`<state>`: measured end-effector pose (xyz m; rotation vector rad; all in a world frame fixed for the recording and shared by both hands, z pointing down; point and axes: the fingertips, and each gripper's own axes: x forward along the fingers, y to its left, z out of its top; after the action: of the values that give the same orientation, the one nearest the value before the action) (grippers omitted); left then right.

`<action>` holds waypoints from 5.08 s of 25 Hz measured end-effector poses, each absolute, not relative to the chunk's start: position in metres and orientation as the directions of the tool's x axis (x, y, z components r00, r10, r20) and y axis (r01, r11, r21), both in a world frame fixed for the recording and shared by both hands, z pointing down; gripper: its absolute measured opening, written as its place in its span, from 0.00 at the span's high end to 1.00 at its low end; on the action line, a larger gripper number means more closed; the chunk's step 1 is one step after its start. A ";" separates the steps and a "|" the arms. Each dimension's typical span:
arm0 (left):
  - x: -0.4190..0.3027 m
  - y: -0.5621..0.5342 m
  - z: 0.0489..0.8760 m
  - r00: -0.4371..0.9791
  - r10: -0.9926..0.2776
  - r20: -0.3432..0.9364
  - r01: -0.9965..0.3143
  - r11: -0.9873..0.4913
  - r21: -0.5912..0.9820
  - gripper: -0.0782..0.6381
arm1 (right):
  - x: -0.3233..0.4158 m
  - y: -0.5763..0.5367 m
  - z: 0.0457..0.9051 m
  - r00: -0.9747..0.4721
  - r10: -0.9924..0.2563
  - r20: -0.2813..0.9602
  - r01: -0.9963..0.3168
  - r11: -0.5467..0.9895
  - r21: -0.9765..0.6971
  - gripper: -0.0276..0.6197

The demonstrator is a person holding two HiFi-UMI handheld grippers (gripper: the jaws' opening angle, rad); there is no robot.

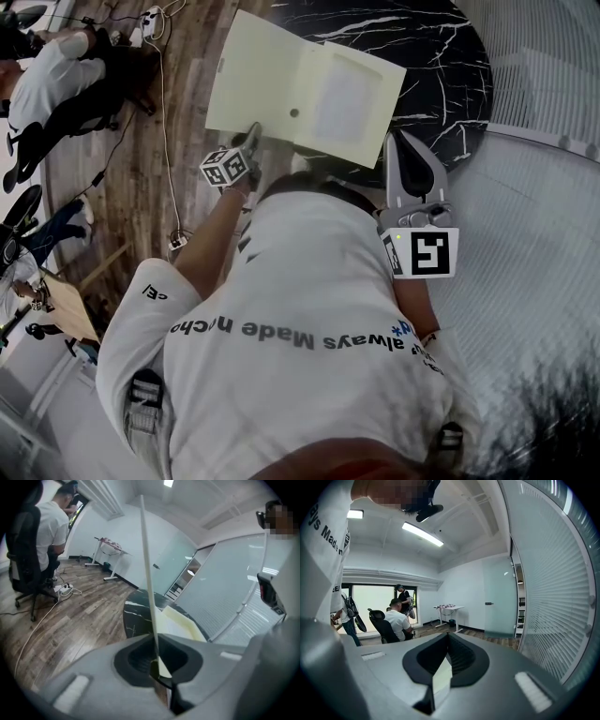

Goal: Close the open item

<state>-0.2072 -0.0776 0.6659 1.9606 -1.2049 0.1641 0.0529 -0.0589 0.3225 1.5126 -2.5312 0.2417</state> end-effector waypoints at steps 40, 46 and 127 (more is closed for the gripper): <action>-0.075 -0.040 0.634 0.398 -0.505 0.766 -0.646 -0.747 -0.157 0.81 | 0.085 -0.038 0.335 -0.444 -0.863 0.241 -0.895 0.438 -0.080 0.95; -0.052 -0.033 0.641 0.348 -0.451 0.822 -0.515 -0.825 -0.234 0.80 | 0.089 -0.033 0.338 -0.436 -0.866 0.245 -0.899 0.429 -0.086 0.95; 0.014 0.004 0.710 0.258 0.056 0.964 -0.188 -0.976 0.108 0.70 | 0.152 -0.109 0.699 -0.205 -0.612 0.764 -0.934 0.356 0.035 0.95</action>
<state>0.0138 0.0036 0.7102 2.3248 -0.1240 1.7949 0.1518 -0.1089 0.6989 1.3439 -1.9179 0.5840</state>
